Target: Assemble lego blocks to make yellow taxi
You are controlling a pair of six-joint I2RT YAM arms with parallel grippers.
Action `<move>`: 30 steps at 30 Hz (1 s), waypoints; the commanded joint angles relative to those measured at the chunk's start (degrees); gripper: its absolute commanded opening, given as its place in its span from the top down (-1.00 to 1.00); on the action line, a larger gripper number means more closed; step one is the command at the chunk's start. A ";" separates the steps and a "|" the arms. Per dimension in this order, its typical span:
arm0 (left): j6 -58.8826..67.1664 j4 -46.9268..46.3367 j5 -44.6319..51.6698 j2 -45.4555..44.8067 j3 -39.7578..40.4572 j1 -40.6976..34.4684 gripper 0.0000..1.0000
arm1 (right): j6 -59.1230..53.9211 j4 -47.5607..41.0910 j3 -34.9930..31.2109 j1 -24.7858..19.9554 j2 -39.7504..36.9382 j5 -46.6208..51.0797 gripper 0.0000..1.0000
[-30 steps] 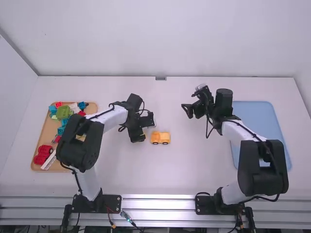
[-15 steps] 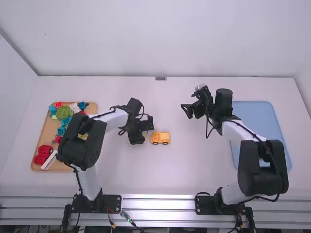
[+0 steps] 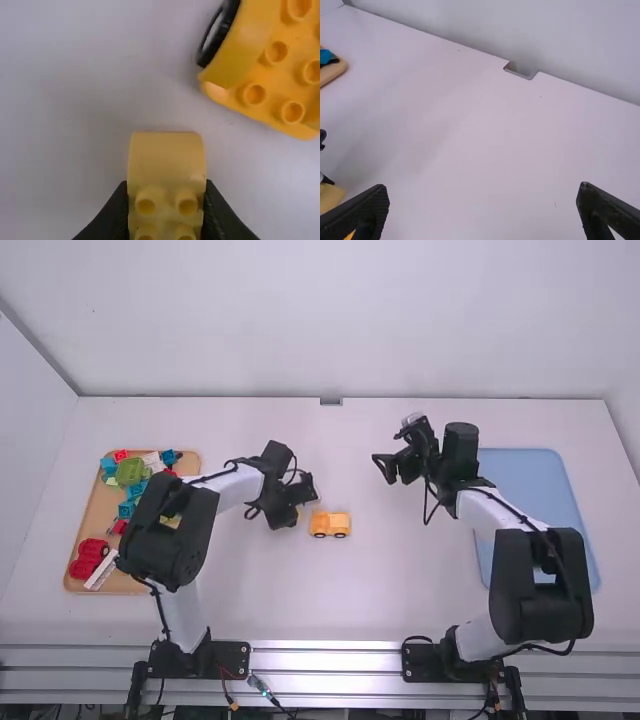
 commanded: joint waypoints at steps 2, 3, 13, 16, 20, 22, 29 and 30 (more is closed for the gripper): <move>-14.12 -1.27 -2.80 0.66 -0.83 -0.37 0.68 | 0.02 1.20 -0.31 0.15 -1.29 -0.52 -0.98; -15.32 -1.36 -3.61 0.66 -0.83 -0.37 0.69 | 0.00 1.33 -0.31 0.15 -1.29 -0.52 -0.98; -65.31 -0.37 -12.98 0.66 -0.87 -0.35 0.96 | 0.04 2.01 -0.33 0.17 -1.29 -0.52 -0.98; -77.05 0.28 -8.66 0.66 -0.81 -0.33 0.96 | 0.04 1.97 -0.33 0.15 -1.29 -0.52 -0.98; -89.59 0.31 0.61 0.66 -0.83 -0.35 0.95 | 0.04 1.97 -0.33 0.15 -1.29 -0.52 -0.98; -95.91 -0.24 2.82 0.66 -0.87 -0.33 0.95 | 0.02 1.99 -0.33 0.17 -1.29 -0.50 -0.98; -127.25 -1.66 -1.29 0.66 -0.98 -0.31 0.95 | 0.02 1.97 -0.33 0.15 -1.29 -0.48 -0.98; -131.58 -2.05 -3.98 0.66 -0.98 -0.42 0.95 | 0.07 1.99 -0.33 0.15 -1.29 -0.50 -0.98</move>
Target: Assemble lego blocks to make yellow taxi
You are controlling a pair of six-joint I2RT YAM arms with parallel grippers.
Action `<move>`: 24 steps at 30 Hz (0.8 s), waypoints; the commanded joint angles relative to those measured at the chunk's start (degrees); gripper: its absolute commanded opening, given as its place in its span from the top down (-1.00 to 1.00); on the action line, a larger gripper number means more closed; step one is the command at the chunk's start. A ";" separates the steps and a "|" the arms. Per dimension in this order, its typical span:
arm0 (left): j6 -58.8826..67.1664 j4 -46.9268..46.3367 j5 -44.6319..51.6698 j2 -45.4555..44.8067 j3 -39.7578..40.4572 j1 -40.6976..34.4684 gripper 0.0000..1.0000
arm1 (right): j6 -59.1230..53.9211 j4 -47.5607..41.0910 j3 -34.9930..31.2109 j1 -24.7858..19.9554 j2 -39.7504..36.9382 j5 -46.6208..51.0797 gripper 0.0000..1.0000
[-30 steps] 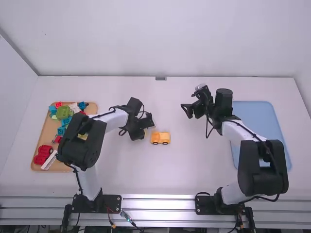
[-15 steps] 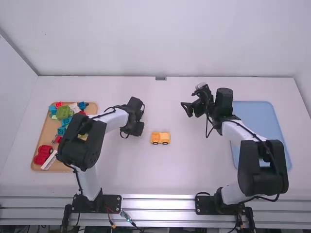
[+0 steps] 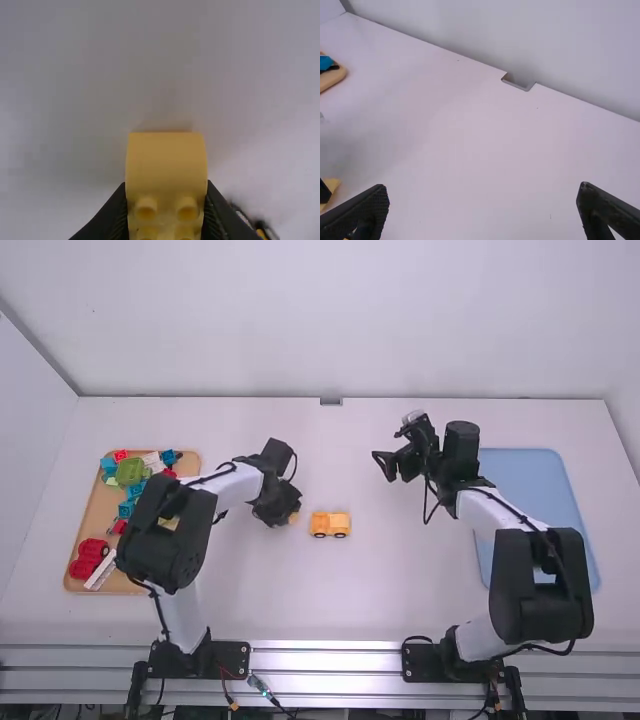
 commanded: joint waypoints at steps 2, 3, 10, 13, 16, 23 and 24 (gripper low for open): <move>-23.10 -2.71 -5.60 1.42 -1.42 -0.02 0.95 | 0.13 0.17 -0.31 0.15 -1.29 -0.35 -0.98; -24.63 -3.10 -6.27 1.42 -1.42 -0.04 0.95 | 0.15 0.15 -0.31 0.15 -1.29 -0.35 -0.98; -41.46 -9.51 -4.48 1.42 -1.42 -0.46 0.94 | 0.15 0.13 -0.31 0.15 -1.29 -0.35 -0.98; -41.24 -8.26 -4.90 1.42 -1.40 -0.44 0.94 | 0.15 0.13 -0.31 0.15 -1.29 -0.35 -0.98; -41.51 -6.69 -4.48 1.42 -1.42 -0.44 0.94 | 0.15 0.11 -0.31 0.15 -1.29 -0.35 -0.98; -40.30 -5.60 -4.50 1.42 -1.49 -0.46 -0.64 | 0.13 -0.22 -0.35 0.15 -1.29 1.38 -0.98; -39.67 -5.33 -4.48 1.42 -1.57 -0.44 -0.81 | 0.13 -0.31 -0.33 0.15 -1.29 1.38 -0.98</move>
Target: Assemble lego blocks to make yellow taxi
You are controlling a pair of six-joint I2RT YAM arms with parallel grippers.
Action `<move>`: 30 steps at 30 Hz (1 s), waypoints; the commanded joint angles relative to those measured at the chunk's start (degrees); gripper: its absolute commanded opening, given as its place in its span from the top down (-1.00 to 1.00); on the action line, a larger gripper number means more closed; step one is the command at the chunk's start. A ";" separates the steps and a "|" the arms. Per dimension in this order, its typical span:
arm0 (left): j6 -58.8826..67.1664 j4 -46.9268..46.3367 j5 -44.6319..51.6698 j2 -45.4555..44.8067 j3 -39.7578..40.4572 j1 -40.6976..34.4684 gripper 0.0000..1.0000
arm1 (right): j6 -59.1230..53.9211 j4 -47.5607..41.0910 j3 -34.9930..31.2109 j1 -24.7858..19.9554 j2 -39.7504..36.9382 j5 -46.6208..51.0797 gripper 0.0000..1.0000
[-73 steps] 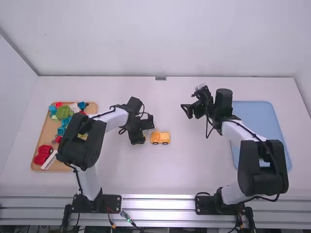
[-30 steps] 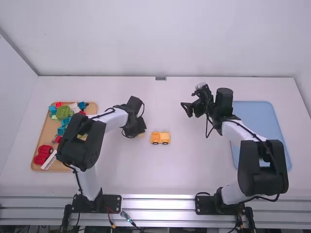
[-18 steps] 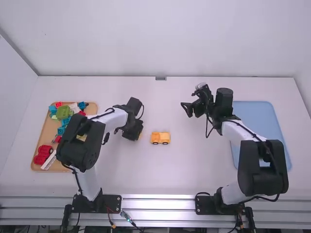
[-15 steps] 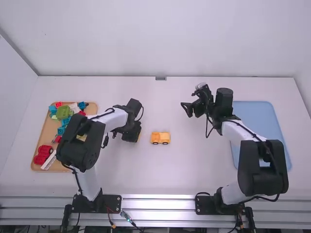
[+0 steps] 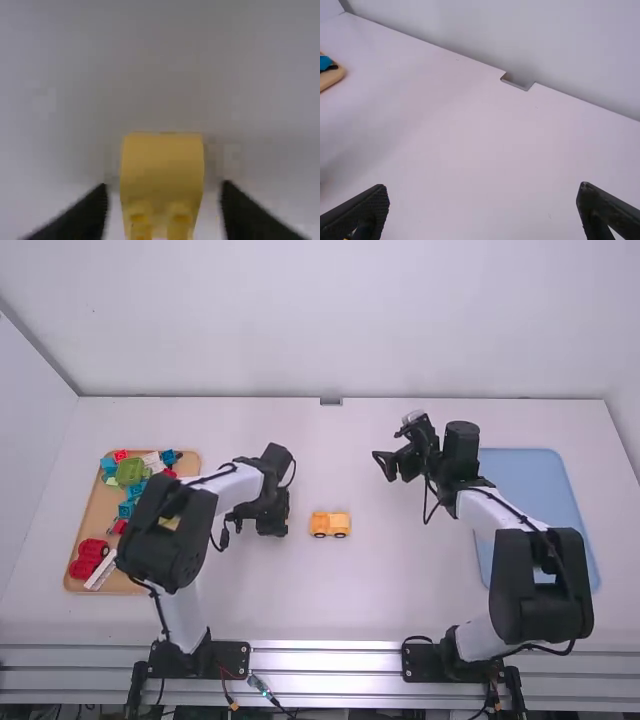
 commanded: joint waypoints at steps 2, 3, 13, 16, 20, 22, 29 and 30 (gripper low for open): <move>3.23 0.61 0.13 1.25 -1.27 -0.31 -0.98 | 0.20 -0.11 -0.35 0.15 -1.27 0.66 -0.98; 4.66 0.90 0.15 1.25 -1.27 -0.31 -0.98 | 0.20 -0.13 -0.33 0.15 -1.27 0.68 -0.98; 16.55 -4.85 -0.55 -0.13 3.56 0.31 -0.98 | 0.20 -0.13 -0.33 0.15 -1.27 0.68 -0.98; 19.08 -13.20 -5.79 -1.16 9.14 0.33 -0.98 | 0.20 -0.11 -0.33 0.15 -1.27 0.70 -0.99; 24.87 -28.24 -11.82 -1.88 19.98 0.04 -0.98 | 0.22 -0.04 -0.33 0.15 -1.27 0.66 -0.98; 30.53 -34.10 -12.55 -1.88 25.38 0.04 -0.98 | 0.20 0.11 -0.33 0.04 -1.27 0.70 -0.98; 66.07 -38.38 -12.22 -1.88 39.17 0.07 -0.98 | 0.20 0.11 -0.33 2.05 -1.25 0.66 -0.98; 66.07 -38.38 -12.22 -1.88 39.17 0.07 -0.98 | 0.20 0.11 -0.33 2.05 -1.25 0.66 -0.98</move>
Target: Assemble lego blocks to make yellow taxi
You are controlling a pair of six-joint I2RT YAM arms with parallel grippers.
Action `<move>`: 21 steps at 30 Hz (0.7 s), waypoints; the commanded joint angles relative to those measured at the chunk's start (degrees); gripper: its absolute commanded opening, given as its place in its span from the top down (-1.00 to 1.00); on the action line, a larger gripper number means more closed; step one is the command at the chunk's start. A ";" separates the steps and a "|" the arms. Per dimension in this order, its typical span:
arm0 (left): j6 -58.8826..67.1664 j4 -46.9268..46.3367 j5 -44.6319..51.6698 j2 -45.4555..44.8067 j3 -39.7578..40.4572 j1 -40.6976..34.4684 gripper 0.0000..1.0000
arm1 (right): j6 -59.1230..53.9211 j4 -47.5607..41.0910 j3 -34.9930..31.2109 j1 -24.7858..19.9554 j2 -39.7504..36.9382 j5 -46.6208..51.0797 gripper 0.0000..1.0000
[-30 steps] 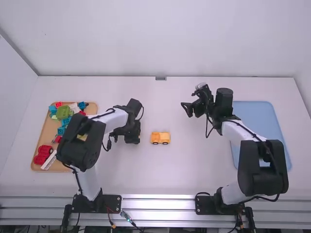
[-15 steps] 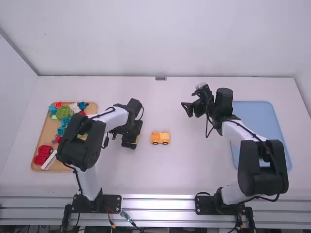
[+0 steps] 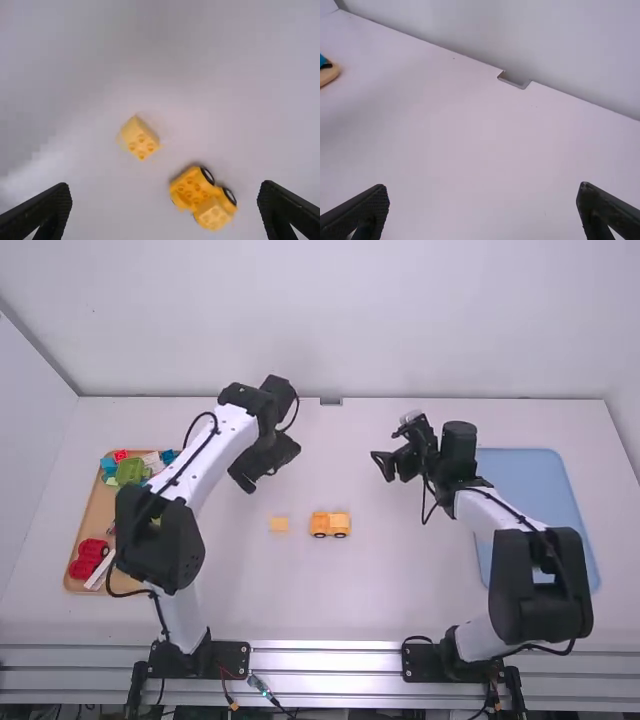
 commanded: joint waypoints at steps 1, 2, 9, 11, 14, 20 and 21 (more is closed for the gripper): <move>23.15 0.20 -3.52 -1.25 2.08 -0.11 -0.98 | 0.15 0.00 -0.33 1.18 -1.25 -0.35 -0.98; 27.54 1.01 -5.62 -1.25 2.16 -0.11 -0.98 | 0.15 0.00 -0.35 1.44 -1.25 -0.35 -0.98; 58.77 5.60 -14.03 -1.25 -0.57 -0.11 -0.98 | 0.15 0.00 -0.33 3.93 -1.25 -0.31 -0.98; 68.52 7.15 -12.76 -1.25 -1.84 -0.09 -0.98 | 0.13 0.00 -0.35 4.52 -1.25 -0.35 -0.98; 79.01 9.55 -7.10 -1.25 -2.97 0.87 -0.98 | 0.13 0.00 -0.35 5.42 -1.25 -0.35 -0.98; 106.77 8.85 20.70 -1.25 -3.72 6.03 -0.98 | 0.13 0.00 -0.33 7.48 -1.25 -0.35 -0.98; 112.96 7.72 25.83 -1.25 -3.85 7.61 -0.98 | 0.17 0.00 -0.33 7.91 -1.25 -0.33 -0.98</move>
